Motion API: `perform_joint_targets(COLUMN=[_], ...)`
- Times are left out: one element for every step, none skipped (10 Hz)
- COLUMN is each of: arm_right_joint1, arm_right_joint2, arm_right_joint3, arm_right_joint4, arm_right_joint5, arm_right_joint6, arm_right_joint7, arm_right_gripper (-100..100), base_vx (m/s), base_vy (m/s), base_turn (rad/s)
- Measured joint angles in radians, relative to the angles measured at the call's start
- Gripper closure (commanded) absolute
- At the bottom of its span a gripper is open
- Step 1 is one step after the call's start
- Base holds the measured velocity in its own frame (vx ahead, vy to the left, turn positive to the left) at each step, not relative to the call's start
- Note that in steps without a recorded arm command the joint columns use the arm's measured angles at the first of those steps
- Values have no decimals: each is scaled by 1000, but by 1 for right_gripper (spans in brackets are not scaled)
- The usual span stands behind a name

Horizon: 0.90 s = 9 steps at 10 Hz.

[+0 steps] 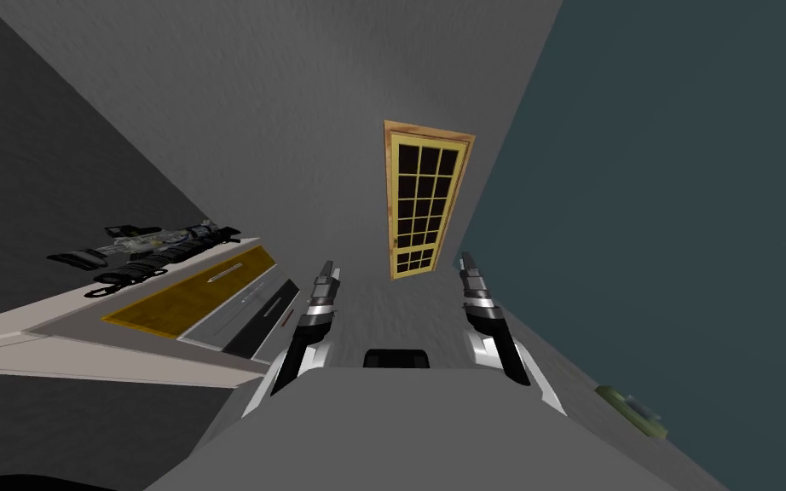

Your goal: Pull the door open

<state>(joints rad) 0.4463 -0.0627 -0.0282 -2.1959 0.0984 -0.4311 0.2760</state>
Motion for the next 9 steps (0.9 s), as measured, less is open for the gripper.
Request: perform_joint_targets(arm_right_joint1=[-3, -10, -18, -24, -24, -33, -40, -48, -52], arm_right_joint2=[-4, -6, -11, -15, -17, -20, -21, -23, -27], arm_right_joint3=[-3, -4, -9, -12, -13, -15, -17, -19, -23], arm_right_joint4=[20, 46, 65, 91, 110, 131, 156, 187, 207], arm_right_joint5=[3, 8, 11, 16, 20, 24, 28, 34, 38], arm_right_joint6=[-10, -19, -23, -31, -40, -45, -54, -66, -74], arm_right_joint7=[12, 29, 42, 57, 72, 85, 98, 116, 132], arm_right_gripper=[-100, -100, -100, -100, -100, -100, -100, -100, -100], base_vx=[153, 133, 118, 120, 117, 98, 127, 145, 105], base_vy=[0, 16, 29, 47, 41, 26, 24, 29, 39], base_turn=[34, 26, 27, 31, 22, 21, 37, 35, 22])
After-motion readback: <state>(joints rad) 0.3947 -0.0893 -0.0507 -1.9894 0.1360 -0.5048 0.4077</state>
